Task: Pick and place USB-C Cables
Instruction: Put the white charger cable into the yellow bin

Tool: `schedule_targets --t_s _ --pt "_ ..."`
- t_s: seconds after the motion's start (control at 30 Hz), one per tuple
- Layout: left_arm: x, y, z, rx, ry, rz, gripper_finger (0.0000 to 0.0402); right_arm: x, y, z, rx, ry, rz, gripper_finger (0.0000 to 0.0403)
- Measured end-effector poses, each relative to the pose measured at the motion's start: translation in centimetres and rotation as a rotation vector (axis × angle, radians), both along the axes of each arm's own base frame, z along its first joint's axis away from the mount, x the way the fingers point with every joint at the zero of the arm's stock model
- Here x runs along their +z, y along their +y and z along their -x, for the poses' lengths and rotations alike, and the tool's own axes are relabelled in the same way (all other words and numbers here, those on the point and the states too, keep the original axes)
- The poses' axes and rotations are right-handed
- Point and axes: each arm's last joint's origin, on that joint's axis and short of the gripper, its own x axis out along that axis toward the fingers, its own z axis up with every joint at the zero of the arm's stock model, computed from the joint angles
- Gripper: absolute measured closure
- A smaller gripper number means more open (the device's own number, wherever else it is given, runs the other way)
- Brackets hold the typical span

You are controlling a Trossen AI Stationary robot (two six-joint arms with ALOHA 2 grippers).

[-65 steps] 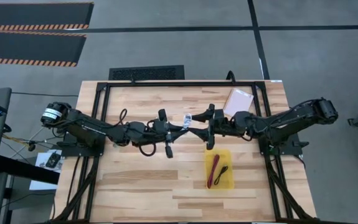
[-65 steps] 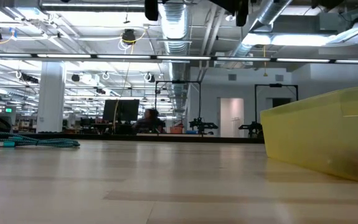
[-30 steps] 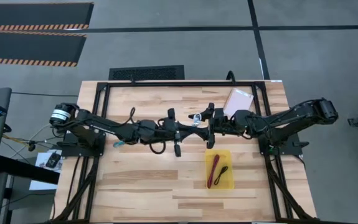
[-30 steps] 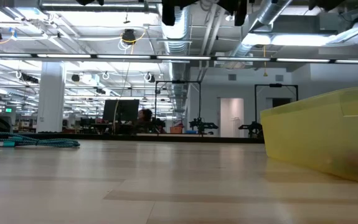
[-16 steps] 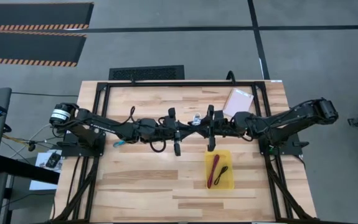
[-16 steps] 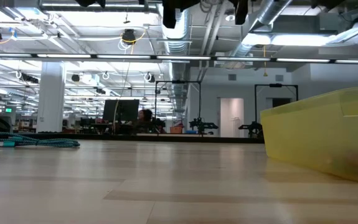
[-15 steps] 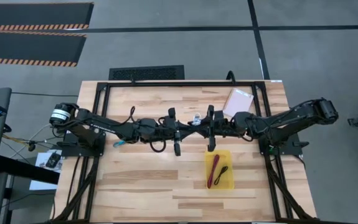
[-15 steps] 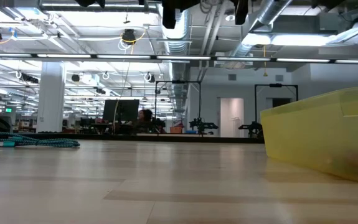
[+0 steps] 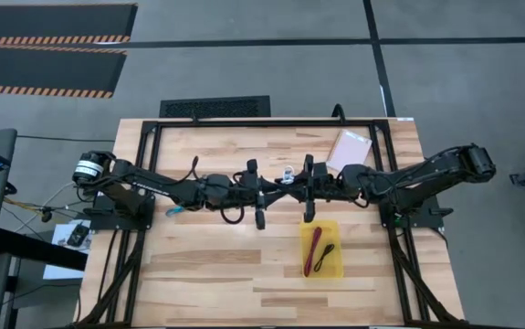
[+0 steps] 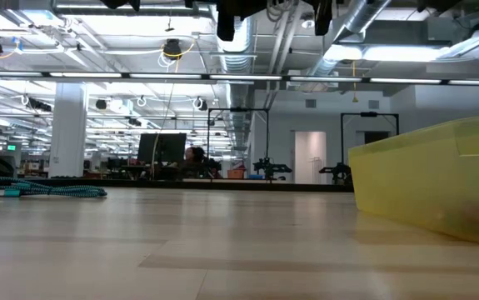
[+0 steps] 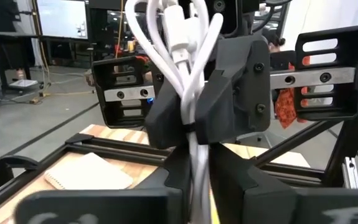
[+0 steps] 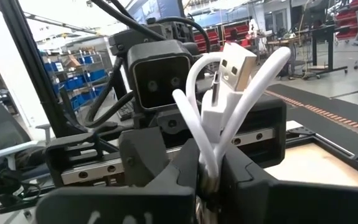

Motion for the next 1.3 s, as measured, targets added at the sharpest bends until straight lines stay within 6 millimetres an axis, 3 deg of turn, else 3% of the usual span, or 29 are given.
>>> schedule_targets --t_s 0.37,0.53,0.77,0.87,1.0,1.3 --pt "-0.8 -0.3 0.0 -0.037 0.080 0.051 0.0238 0.0 -0.1 0.0 -0.029 0.003 -0.002 0.0372" --pt "-1.5 -0.8 0.1 -0.051 0.145 0.094 0.0202 -0.2 -0.2 0.3 -0.033 0.047 0.006 0.0372" --pt "-2.2 -1.7 0.4 -0.071 0.212 0.155 0.0194 0.3 -1.0 2.4 -0.066 0.174 0.041 0.0372" --pt "-2.4 -2.2 0.5 -0.089 0.233 0.171 0.0193 0.7 -1.2 3.9 -0.068 0.248 0.155 0.0372" --pt "-2.6 -2.7 0.6 -0.108 0.250 0.190 0.0193 0.3 -0.2 5.9 0.039 0.383 0.388 0.0372" --pt "-3.0 -3.0 0.8 -0.124 0.295 0.233 0.0193 -1.5 2.0 7.9 0.221 0.592 0.581 0.0372"
